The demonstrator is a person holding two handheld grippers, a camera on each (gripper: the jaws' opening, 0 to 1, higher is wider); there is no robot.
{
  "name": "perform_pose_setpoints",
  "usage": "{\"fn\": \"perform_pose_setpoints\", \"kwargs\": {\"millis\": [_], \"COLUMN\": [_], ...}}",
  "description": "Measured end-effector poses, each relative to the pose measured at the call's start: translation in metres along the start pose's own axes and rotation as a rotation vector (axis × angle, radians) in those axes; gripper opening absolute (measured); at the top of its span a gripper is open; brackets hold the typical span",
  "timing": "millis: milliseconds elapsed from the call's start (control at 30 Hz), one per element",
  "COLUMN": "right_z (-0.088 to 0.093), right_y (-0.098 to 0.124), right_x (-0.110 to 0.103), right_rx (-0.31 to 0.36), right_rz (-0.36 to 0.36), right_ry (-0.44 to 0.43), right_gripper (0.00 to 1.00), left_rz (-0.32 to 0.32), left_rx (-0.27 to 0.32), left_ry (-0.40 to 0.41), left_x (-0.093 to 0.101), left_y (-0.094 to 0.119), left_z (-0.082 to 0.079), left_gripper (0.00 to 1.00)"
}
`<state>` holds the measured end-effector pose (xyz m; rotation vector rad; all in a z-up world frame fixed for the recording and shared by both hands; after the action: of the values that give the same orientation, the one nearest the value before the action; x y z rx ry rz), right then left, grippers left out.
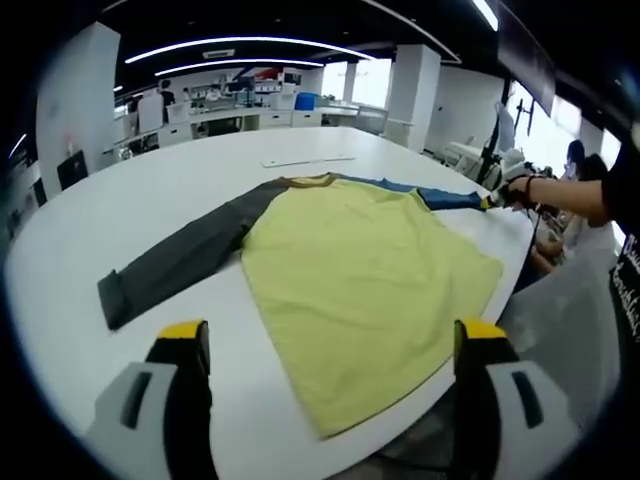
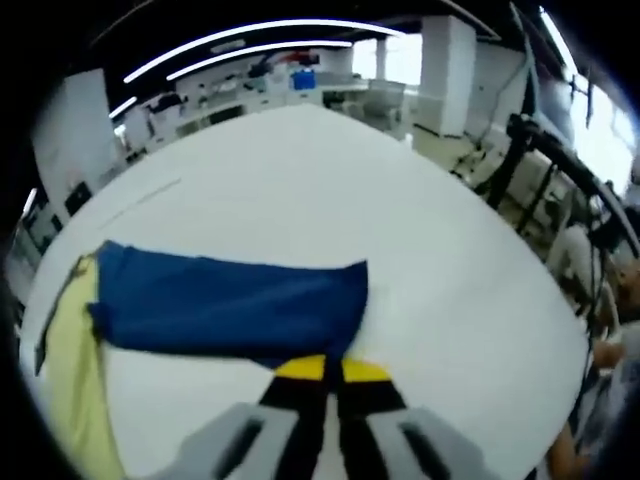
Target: Fold the garment on the visible template until the final outline fits inside the template.
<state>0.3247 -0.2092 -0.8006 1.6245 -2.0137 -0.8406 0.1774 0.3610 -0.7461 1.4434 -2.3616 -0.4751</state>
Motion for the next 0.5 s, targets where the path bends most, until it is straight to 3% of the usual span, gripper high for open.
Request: {"fn": "perform_pose_setpoints", "kwargs": {"millis": [167, 233, 500], "right_z": [-0.006, -0.012, -0.022], "right_y": [-0.004, -0.011, -0.014], "right_x": [0.01, 0.02, 0.025], "right_rx": [-0.006, -0.005, -0.016], "right_rz": [-0.058, -0.075, -0.112], "right_ry": [-0.014, 0.01, 0.059], "right_gripper": [0.0, 0.0, 0.0], "left_rz": [-0.008, -0.005, 0.008], "left_rx": [-0.016, -0.017, -0.02], "left_ry": [-0.025, -0.028, -0.04], "left_x": [-0.001, -0.002, -0.001], "left_y": [0.0, 0.0, -0.002], "left_z": [0.0, -0.001, -0.003], "left_gripper": [0.99, 0.99, 0.99]}}
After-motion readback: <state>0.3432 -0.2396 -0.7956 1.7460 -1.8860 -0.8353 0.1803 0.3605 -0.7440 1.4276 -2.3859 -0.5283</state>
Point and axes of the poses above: the point that each gripper's makers call its tool centre point, and the gripper's own axes: y roughly backward along the fingers, x roughly to its right, z roughly out of its underside, the point moved 5 cm from there along y, roughly backward along the fingers, and after that the axes turned 8 degrees about x, right-handed, at the moved point
